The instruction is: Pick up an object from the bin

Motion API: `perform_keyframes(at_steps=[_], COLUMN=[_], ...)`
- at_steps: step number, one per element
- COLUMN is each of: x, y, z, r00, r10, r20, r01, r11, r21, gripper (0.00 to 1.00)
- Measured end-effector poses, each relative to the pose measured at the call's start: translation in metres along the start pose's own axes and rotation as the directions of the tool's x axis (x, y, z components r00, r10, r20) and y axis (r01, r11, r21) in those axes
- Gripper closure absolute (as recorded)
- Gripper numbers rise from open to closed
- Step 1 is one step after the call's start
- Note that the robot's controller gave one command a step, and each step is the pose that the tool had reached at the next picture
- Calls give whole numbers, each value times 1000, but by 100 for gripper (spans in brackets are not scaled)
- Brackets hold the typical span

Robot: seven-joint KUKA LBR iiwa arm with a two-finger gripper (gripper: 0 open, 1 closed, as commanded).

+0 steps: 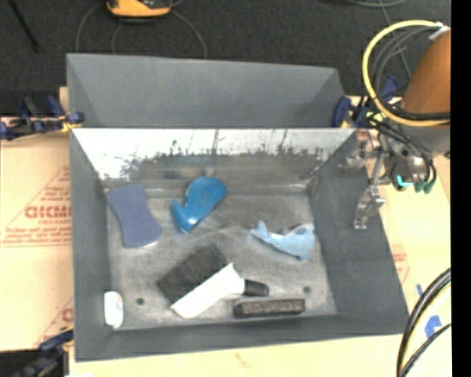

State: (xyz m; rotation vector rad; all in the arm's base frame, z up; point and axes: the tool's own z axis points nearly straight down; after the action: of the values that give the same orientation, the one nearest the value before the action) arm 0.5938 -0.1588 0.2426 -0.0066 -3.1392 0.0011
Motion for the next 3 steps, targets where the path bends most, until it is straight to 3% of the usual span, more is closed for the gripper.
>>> perform_keyframes(at_steps=[1, 2, 3], x=[-2, -8, -18], y=[1, 23, 28], z=[-4, 26, 145], r00=[1000, 993, 964], r10=[-3, -116, -265], r20=[7, 15, 6], r01=[3, 116, 265], r11=[1000, 993, 964], r21=[2, 6, 2], gripper=[0, 0, 100])
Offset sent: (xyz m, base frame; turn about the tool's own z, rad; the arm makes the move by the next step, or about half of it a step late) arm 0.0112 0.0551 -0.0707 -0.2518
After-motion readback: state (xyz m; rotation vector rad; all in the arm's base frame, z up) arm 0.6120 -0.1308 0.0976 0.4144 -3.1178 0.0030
